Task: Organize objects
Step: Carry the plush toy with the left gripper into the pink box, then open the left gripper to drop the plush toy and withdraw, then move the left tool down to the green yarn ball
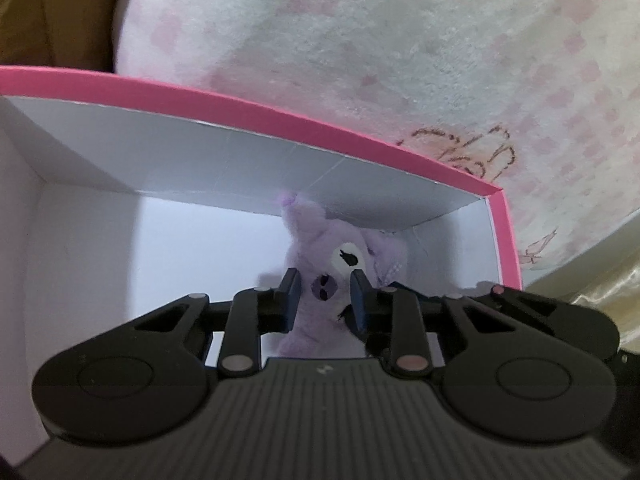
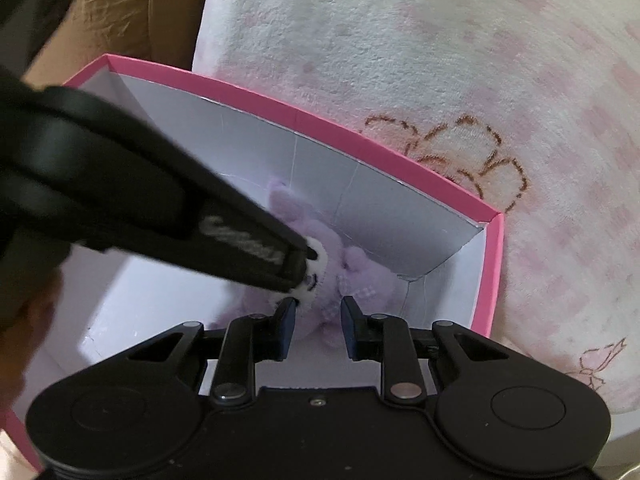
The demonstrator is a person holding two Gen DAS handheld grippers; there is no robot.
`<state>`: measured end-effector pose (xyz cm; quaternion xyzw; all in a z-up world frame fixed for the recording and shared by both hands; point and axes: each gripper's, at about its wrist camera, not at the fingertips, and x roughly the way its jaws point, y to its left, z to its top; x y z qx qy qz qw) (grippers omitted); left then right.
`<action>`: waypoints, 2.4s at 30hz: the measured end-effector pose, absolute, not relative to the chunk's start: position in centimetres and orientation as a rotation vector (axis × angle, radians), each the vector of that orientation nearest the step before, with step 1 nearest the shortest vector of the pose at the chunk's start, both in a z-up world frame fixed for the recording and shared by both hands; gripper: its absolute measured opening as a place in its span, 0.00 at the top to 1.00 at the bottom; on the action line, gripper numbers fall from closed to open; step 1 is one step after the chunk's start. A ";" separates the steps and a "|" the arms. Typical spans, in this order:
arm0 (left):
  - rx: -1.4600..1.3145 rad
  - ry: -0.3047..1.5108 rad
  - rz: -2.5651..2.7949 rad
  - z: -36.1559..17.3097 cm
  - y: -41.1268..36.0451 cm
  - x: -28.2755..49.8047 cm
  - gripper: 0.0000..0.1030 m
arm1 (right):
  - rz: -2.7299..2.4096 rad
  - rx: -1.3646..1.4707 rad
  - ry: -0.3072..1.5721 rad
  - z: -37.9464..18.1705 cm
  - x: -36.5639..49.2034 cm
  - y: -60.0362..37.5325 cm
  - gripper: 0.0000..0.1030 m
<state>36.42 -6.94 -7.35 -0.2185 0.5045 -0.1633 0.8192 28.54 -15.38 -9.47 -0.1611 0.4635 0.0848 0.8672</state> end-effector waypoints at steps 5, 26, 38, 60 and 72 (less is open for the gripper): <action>-0.483 1.075 -0.324 -7.5 -6.9 36.7 0.76 | 0.181 -0.339 0.966 -10.1 27.1 -14.7 0.73; -0.179 0.952 -0.329 2.1 -3.1 26.4 0.39 | 0.206 -0.155 0.813 -4.9 16.3 -13.7 0.54; 0.045 0.939 -0.363 8.6 -3.0 17.0 0.23 | 0.258 -0.184 0.774 3.0 8.6 -15.1 0.30; 0.037 1.035 -0.465 8.3 -1.3 4.9 0.08 | 0.365 -0.214 0.830 4.5 -1.6 -13.5 0.09; -0.059 1.072 -0.383 4.5 -1.1 3.3 0.04 | 0.388 -0.171 0.839 2.0 -3.7 -14.8 0.08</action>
